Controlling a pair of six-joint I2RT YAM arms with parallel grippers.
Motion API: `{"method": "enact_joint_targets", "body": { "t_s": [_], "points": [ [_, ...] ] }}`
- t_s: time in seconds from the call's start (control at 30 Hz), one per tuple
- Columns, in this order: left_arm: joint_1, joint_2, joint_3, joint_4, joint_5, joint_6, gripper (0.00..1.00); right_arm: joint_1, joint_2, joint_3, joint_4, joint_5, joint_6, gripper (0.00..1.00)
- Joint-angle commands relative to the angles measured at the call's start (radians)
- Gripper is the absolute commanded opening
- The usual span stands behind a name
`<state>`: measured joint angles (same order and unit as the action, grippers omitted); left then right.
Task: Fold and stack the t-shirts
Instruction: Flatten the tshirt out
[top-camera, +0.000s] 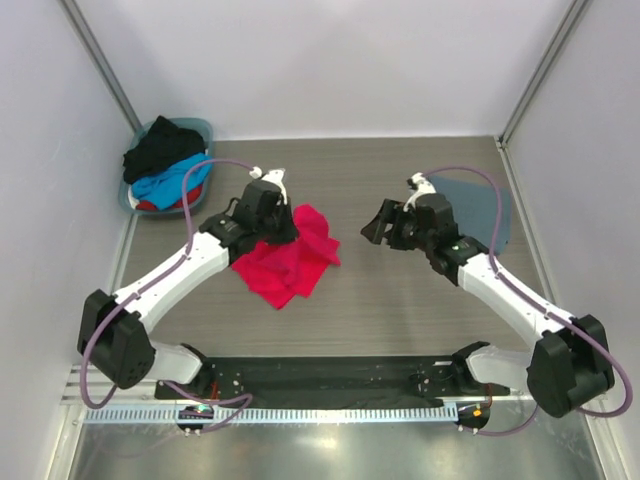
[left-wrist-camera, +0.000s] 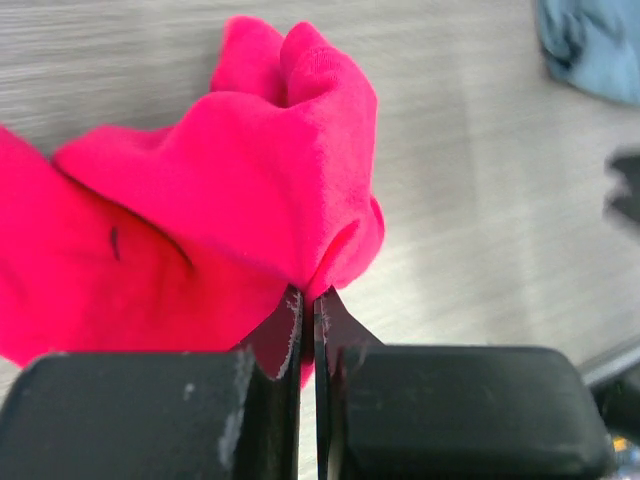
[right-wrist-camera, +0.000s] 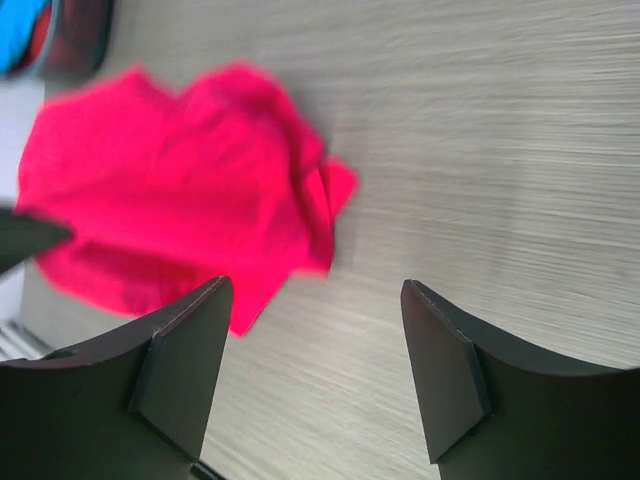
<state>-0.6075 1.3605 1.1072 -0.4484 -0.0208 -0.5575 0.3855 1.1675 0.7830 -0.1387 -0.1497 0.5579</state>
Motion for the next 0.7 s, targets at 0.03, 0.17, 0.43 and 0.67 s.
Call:
{"method": "enact_joint_targets", "body": {
  "t_s": [0.03, 0.17, 0.43, 0.67],
  "points": [
    [0.074, 0.070, 0.055, 0.072, -0.084, -0.039, 0.00, 0.093, 0.075, 0.070, 0.011, -0.007, -0.064, 0.73],
    [0.130, 0.190, 0.042, 0.149, 0.013, -0.039, 0.00, 0.153, 0.173, 0.111, -0.013, 0.094, -0.098, 0.72],
    [0.101, -0.059, -0.102, 0.343, 0.300, -0.080, 0.00, 0.182, 0.183, 0.133, -0.038, 0.281, -0.067, 0.68],
    [-0.262, -0.366, -0.058, 0.169, 0.055, -0.093, 0.00, 0.174, -0.005, 0.058, -0.038, 0.516, -0.030, 0.71]
  ]
}}
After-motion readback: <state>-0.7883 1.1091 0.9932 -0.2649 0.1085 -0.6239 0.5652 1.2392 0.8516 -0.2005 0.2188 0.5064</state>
